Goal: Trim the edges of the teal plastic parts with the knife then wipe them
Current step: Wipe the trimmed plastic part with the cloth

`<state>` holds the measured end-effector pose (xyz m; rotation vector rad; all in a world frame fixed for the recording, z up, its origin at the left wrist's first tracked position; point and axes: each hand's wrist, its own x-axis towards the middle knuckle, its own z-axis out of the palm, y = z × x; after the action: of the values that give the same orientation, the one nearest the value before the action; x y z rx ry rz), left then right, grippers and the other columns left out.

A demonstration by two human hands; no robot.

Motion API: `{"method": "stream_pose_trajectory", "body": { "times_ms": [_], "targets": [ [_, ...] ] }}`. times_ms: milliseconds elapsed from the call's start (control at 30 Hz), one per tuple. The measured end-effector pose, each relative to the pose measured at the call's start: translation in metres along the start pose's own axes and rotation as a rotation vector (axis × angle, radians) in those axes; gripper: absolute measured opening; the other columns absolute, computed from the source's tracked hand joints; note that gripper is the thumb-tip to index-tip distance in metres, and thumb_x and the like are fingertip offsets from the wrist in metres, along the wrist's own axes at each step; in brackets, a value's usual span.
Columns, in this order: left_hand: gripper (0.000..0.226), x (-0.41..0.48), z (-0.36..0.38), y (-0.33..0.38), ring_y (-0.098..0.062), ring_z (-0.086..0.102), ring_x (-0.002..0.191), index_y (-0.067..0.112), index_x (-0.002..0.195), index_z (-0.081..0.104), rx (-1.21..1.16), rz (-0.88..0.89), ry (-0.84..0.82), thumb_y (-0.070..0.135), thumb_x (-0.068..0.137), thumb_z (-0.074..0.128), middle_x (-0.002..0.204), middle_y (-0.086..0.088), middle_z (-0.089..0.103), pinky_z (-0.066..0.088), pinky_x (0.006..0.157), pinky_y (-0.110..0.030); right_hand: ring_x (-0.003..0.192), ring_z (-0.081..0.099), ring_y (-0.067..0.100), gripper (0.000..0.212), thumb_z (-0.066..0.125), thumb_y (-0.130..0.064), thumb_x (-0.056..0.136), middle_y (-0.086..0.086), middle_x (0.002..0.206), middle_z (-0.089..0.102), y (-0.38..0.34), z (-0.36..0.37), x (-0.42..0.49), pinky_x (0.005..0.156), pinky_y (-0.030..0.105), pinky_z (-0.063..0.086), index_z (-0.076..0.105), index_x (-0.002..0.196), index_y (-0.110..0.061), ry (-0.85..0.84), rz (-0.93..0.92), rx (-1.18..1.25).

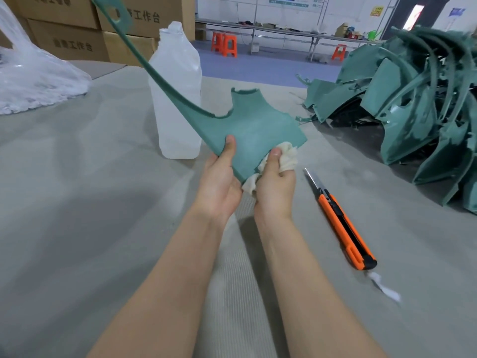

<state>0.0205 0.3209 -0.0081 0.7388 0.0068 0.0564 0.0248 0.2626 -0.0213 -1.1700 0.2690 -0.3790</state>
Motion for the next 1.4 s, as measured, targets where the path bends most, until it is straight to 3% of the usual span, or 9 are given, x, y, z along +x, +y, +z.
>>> {"method": "stream_pose_trajectory", "body": {
  "times_ms": [100, 267, 433, 567, 733, 900, 1033, 1167, 1400],
  "targets": [
    [0.031, 0.000, 0.000, 0.000, -0.025, 0.065, 0.110, 0.006, 0.123, 0.055, 0.031, -0.037, -0.065, 0.022, 0.103, 0.038, 0.124, -0.013, 0.064, 0.055, 0.089, -0.035, 0.095, 0.068, 0.022, 0.028, 0.046, -0.033, 0.101, 0.004, 0.098, 0.072, -0.008, -0.009, 0.007, 0.094, 0.046, 0.052, 0.064, 0.104, -0.013, 0.077, -0.007, 0.044],
    [0.021, -0.002, 0.001, -0.003, -0.012, 0.071, 0.087, 0.008, 0.107, 0.062, 0.072, -0.107, -0.081, 0.017, 0.100, 0.045, 0.100, 0.002, 0.073, 0.058, 0.074, -0.026, 0.090, 0.068, 0.021, 0.034, 0.041, -0.039, 0.102, 0.002, 0.092, 0.070, -0.016, -0.027, 0.029, 0.084, 0.037, 0.056, 0.063, 0.091, -0.015, 0.200, -0.003, 0.061],
    [0.023, -0.001, -0.001, 0.001, -0.012, 0.071, 0.085, 0.005, 0.115, 0.060, 0.046, -0.136, 0.005, 0.014, 0.099, 0.047, 0.112, -0.001, 0.068, 0.059, 0.072, -0.027, 0.055, 0.061, 0.005, 0.047, 0.037, -0.046, 0.102, -0.012, 0.057, 0.061, -0.014, -0.035, 0.036, 0.059, 0.024, 0.052, 0.055, 0.068, -0.020, 0.223, -0.013, 0.033],
    [0.027, 0.000, 0.000, 0.009, -0.020, 0.066, 0.105, 0.008, 0.122, 0.058, -0.057, -0.086, 0.064, 0.018, 0.100, 0.046, 0.124, -0.010, 0.064, 0.056, 0.086, -0.036, 0.052, 0.058, 0.009, 0.044, 0.038, -0.044, 0.102, -0.004, 0.055, 0.061, -0.019, -0.044, 0.042, 0.052, 0.024, 0.049, 0.056, 0.077, -0.013, 0.240, 0.105, 0.296],
    [0.025, 0.004, -0.003, 0.018, -0.019, 0.065, 0.105, 0.007, 0.117, 0.060, -0.210, 0.030, 0.146, 0.020, 0.100, 0.046, 0.125, -0.011, 0.064, 0.051, 0.095, -0.041, 0.048, 0.060, 0.010, 0.038, 0.047, -0.039, 0.100, 0.000, 0.057, 0.062, -0.027, -0.037, 0.022, 0.050, 0.025, 0.050, 0.058, 0.078, -0.010, -0.011, 0.248, 0.261],
    [0.036, 0.004, -0.007, 0.018, -0.021, 0.071, 0.078, 0.005, 0.122, 0.058, -0.257, -0.069, 0.182, 0.031, 0.100, 0.046, 0.105, -0.010, 0.070, 0.059, 0.065, -0.032, 0.095, 0.069, 0.022, 0.018, 0.047, -0.014, 0.101, 0.005, 0.099, 0.073, -0.013, -0.001, -0.015, 0.089, 0.032, 0.055, 0.064, 0.097, -0.012, -0.386, 0.202, 0.136],
    [0.025, 0.004, -0.011, 0.017, -0.019, 0.072, 0.074, 0.005, 0.106, 0.062, -0.236, -0.081, 0.154, 0.024, 0.100, 0.046, 0.087, -0.010, 0.074, 0.060, 0.064, -0.031, 0.089, 0.069, 0.021, 0.018, 0.049, -0.010, 0.100, 0.004, 0.092, 0.073, -0.016, 0.002, -0.018, 0.089, 0.036, 0.055, 0.065, 0.092, -0.013, -0.290, 0.130, 0.246],
    [0.027, -0.001, -0.001, 0.004, -0.014, 0.069, 0.093, 0.005, 0.122, 0.058, -0.178, -0.063, 0.140, 0.013, 0.099, 0.047, 0.119, -0.012, 0.066, 0.058, 0.078, -0.031, 0.082, 0.070, 0.016, 0.019, 0.049, -0.012, 0.100, 0.000, 0.084, 0.073, -0.033, -0.016, 0.003, 0.091, 0.042, 0.054, 0.065, 0.091, -0.015, -0.179, 0.100, 0.367],
    [0.019, -0.004, 0.001, -0.004, -0.015, 0.069, 0.093, 0.009, 0.112, 0.063, -0.040, -0.121, 0.122, 0.011, 0.097, 0.051, 0.114, -0.006, 0.069, 0.057, 0.084, -0.031, 0.077, 0.067, 0.018, 0.015, 0.052, -0.014, 0.099, 0.004, 0.082, 0.069, -0.046, -0.042, 0.028, 0.086, 0.039, 0.056, 0.063, 0.089, -0.010, 0.031, 0.178, 0.471]
  ]
}}
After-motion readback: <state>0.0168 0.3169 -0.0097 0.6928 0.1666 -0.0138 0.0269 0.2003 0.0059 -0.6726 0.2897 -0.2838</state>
